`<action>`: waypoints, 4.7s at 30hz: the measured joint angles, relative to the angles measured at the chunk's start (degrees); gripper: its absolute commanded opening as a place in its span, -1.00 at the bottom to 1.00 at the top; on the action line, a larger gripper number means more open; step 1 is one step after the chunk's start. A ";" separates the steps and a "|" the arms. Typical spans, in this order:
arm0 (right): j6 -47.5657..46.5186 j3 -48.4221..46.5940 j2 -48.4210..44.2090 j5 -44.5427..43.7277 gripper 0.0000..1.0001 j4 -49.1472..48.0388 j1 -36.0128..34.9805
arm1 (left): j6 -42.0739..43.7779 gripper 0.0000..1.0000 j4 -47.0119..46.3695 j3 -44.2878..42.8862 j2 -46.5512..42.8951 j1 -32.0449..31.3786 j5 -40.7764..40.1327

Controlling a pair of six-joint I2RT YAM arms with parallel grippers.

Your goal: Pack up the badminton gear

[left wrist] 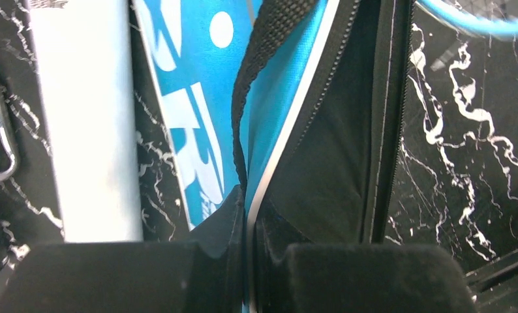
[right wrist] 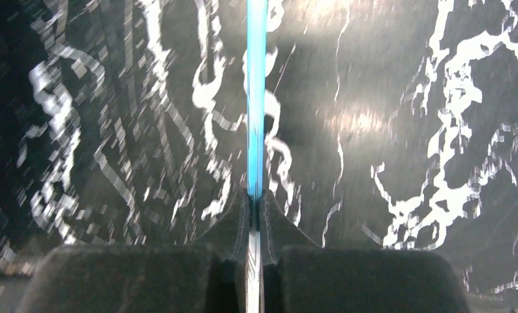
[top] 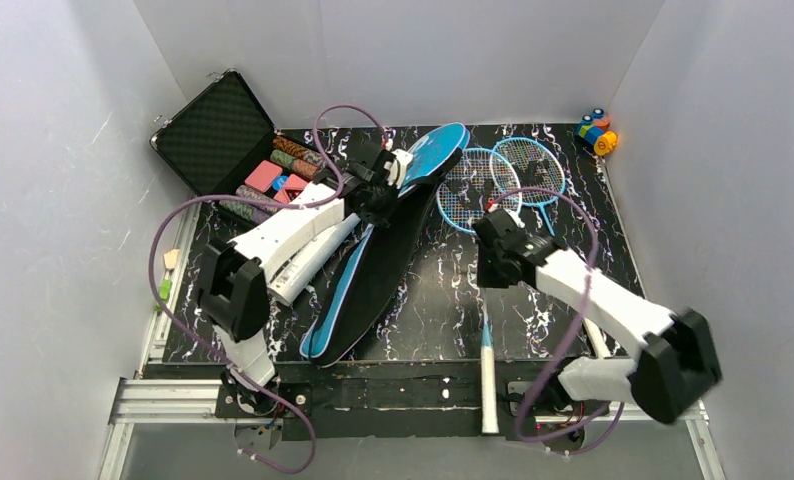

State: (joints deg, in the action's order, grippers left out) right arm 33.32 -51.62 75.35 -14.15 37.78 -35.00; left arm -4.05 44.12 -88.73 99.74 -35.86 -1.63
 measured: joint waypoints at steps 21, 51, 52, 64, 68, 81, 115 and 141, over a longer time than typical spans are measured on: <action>18.21 -5.33 -13.09 2.51 -0.97 29.18 -27.06 | -0.09 -1.00 -1.44 -9.53 13.42 -1.09 -1.57; 21.53 -19.63 -8.81 1.14 -0.97 42.75 -37.79 | 1.18 -1.00 -1.05 -9.53 13.42 -2.36 -5.92; 21.35 -19.76 -8.28 1.20 -0.97 42.71 -38.07 | 1.27 -1.00 -1.05 -9.53 13.42 -2.36 -5.92; 14.49 -22.43 6.32 0.39 -0.97 37.40 -38.56 | 0.72 -1.00 0.04 -10.10 13.29 -2.86 -3.61; 11.02 -25.99 12.26 -0.42 -0.97 34.49 -37.90 | -0.11 -1.00 1.44 -10.10 12.59 -2.95 -0.22; 3.39 -27.39 16.24 1.64 -0.97 26.73 -24.41 | 0.22 -1.00 1.70 -7.17 5.05 -1.75 7.43; 4.96 -13.46 4.72 -0.24 -0.97 22.43 -14.29 | -4.57 -1.00 2.36 -3.93 8.72 -3.63 13.57; 9.38 -35.67 26.21 -3.65 -0.97 15.34 -11.02 | -7.93 -1.00 5.03 -4.68 8.72 -0.46 25.73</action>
State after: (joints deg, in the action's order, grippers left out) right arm 42.70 -87.29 101.56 -17.80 53.12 -46.02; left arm -11.99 49.15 -93.41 108.47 -36.32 24.10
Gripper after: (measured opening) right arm 0.055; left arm 0.037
